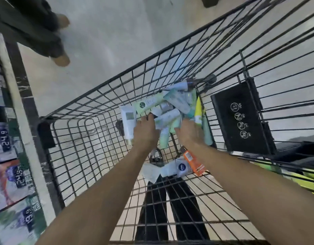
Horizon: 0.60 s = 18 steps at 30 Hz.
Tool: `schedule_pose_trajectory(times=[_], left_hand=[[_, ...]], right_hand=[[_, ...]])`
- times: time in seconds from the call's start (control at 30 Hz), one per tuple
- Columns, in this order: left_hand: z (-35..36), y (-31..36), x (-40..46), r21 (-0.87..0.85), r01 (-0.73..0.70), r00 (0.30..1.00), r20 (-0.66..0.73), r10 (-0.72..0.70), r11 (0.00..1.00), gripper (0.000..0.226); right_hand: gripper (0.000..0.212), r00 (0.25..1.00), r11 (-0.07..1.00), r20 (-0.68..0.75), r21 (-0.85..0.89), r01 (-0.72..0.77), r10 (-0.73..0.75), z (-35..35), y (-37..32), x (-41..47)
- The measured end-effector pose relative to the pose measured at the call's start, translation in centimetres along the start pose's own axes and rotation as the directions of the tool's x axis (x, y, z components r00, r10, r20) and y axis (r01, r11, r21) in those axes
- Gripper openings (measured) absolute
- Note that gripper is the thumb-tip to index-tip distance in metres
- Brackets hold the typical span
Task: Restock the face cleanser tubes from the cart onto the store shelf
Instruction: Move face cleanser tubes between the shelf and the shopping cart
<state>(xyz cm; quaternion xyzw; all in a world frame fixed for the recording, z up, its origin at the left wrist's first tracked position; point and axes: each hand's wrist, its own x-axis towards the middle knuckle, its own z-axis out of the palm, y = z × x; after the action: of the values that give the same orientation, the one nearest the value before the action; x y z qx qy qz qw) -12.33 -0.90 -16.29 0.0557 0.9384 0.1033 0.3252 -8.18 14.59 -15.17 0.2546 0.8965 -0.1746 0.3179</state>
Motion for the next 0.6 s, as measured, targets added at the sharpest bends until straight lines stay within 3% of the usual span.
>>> schedule_pose_trajectory(times=[0.17, 0.3, 0.37, 0.47, 0.6], left_hand=[[1.2, -1.3, 1.3, 0.018, 0.006, 1.0, 0.025, -0.007, 1.0, 0.054], [0.9, -1.8, 1.7, -0.015, -0.054, 0.998, -0.025, 0.054, 0.998, 0.039], [0.2, -1.7, 1.2, -0.158, -0.068, 0.997, -0.043, 0.062, 0.985, 0.027], [-1.3, -1.4, -0.3, -0.395, -0.055, 0.998, -0.024, 0.05, 0.917, 0.013], [-3.6, -1.2, -2.9, -0.543, -0.091, 0.995, -0.015, 0.099, 0.835, 0.01]], right_hand=[[0.02, 0.996, 1.0, -0.083, -0.02, -0.018, 0.016, 1.2, 0.4, 2.0], [0.011, 0.979, 0.961, -0.109, 0.239, -0.139, 0.169, 1.6, 1.4, 2.4], [0.01, 0.972, 0.893, -0.083, 0.418, -0.166, 0.22, 1.6, 2.3, 1.8], [0.015, 0.98, 0.777, -0.084, 0.623, -0.09, 0.182, 0.9, 3.1, 0.2], [0.03, 0.991, 0.516, -0.005, 0.854, -0.067, 0.137, -1.6, 3.2, -2.2]])
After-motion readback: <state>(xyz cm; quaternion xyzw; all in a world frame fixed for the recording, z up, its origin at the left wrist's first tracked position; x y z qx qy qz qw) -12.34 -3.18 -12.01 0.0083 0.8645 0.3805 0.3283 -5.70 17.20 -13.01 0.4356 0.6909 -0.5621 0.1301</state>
